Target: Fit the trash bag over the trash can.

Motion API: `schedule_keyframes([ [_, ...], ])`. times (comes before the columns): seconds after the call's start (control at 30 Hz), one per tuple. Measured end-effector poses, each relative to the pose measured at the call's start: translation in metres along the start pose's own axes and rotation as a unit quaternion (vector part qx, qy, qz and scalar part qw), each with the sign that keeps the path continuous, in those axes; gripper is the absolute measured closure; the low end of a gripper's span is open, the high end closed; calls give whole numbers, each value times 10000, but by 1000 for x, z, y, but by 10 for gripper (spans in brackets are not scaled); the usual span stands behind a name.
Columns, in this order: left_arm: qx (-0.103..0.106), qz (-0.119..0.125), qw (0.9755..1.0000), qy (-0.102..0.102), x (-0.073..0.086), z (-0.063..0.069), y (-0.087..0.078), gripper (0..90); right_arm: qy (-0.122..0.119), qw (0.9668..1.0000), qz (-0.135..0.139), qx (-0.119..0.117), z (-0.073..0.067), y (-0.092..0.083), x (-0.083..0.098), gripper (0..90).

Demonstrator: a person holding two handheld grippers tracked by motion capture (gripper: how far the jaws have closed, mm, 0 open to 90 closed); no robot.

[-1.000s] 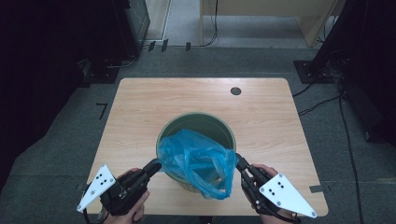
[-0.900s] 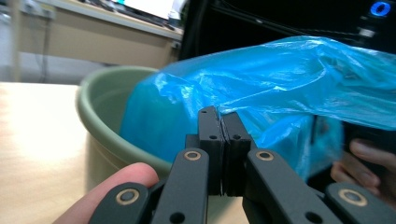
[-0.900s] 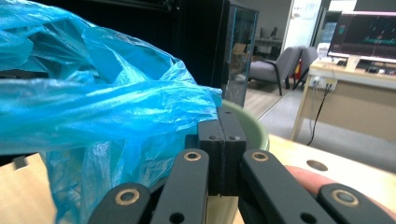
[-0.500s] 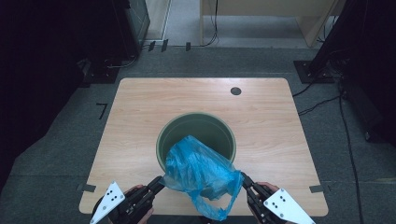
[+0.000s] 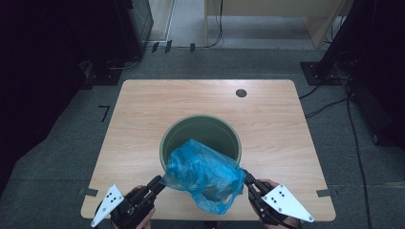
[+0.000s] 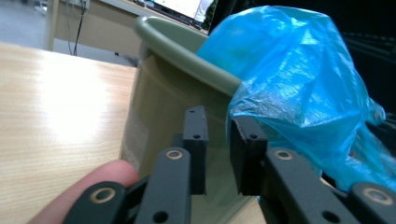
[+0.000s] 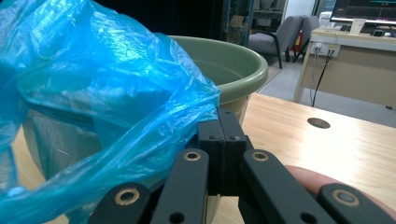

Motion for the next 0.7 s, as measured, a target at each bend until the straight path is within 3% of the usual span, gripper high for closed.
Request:
schedule_keyframes([
  [0.07, 72, 58, 9998, -178, -2, -4, 0, 683, -33, 10000, 36, 30, 0, 2, 0, 900],
  [0.1, 62, 92, 9998, -166, -4, -4, 0, 646, -37, 10000, 63, 34, 1, 3, -2, 900],
  [0.3, -91, 289, 9994, 137, -13, 0, 0, 460, -34, 9996, 270, 25, 4, 7, -13, 900],
  [0.4, -39, 119, 9997, 225, -15, -3, 4, 337, -44, 9996, 262, 83, 8, 11, -18, 900],
  [0.53, -120, -80, 9992, 364, -8, -8, 9, 319, 41, 9997, 203, 125, 13, 18, -17, 900],
  [0.7, -67, 80, 9992, 397, -2, -13, 9, 374, 44, 9997, 191, 171, 14, 23, -13, 900],
])
Point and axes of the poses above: each handheld gripper's, and its own axes: y roughly forward along the jaws, x roughly out of its underside, z roughly to its right, the point moved 1 cm from there along y, roughly forward along the jaws, and after that the axes turned 4 degrees about -x, right-handed, at the moved point
